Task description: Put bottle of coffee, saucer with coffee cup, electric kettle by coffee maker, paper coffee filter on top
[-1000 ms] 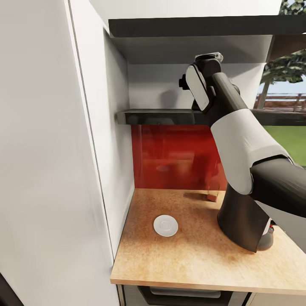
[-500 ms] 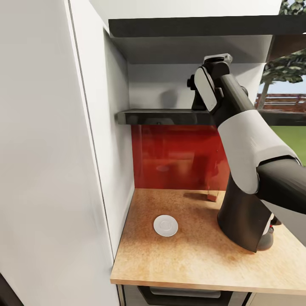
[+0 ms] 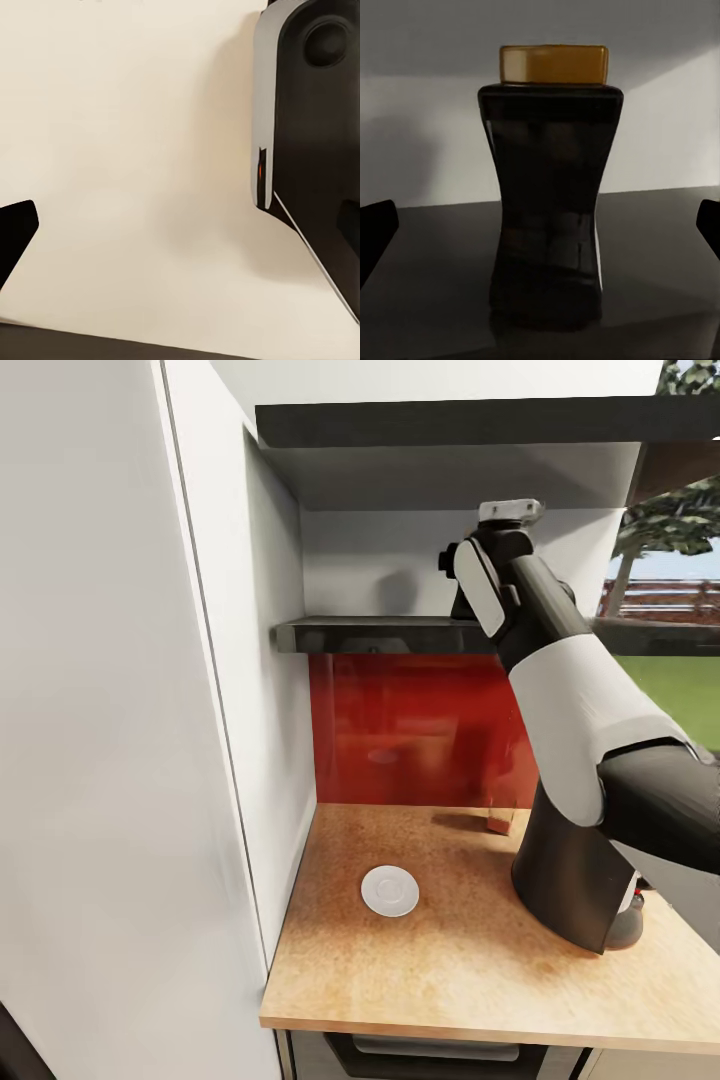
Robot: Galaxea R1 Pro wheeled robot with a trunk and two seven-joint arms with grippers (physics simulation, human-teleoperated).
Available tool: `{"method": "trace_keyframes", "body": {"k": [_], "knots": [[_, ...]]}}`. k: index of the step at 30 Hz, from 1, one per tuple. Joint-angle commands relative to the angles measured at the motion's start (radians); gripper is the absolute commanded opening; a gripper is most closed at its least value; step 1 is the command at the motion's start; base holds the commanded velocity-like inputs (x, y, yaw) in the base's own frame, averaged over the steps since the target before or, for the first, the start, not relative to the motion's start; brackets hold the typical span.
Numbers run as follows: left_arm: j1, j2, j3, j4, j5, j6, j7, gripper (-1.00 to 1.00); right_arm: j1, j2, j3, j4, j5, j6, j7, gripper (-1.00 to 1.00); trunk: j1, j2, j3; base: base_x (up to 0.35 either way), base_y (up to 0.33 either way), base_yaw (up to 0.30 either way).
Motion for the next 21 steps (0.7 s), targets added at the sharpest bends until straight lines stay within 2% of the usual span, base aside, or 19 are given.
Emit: {"method": "trace_keyframes", "body": {"k": [1,10,21], "knots": [[-0.001,0.000,0.002,0.001,-0.010,-0.004,0.003,1.00,0.003,-0.001,0.004,0.000,-0.010,-0.003,-0.009,1.00,0.000,-0.001,-0.001,0.000,0.000,0.000],[-0.001,0.000,0.002,0.000,-0.010,-0.004,0.003,1.00,0.020,-0.001,0.004,0.007,-0.011,-0.011,-0.009,1.00,0.000,-0.001,-0.001,0.003,0.000,0.000],[-0.001,0.001,0.003,0.000,-0.010,-0.003,0.003,1.00,0.022,-0.004,0.004,0.006,-0.011,-0.011,-0.012,1.00,0.000,-0.001,-0.001,0.062,0.000,0.000]]}}
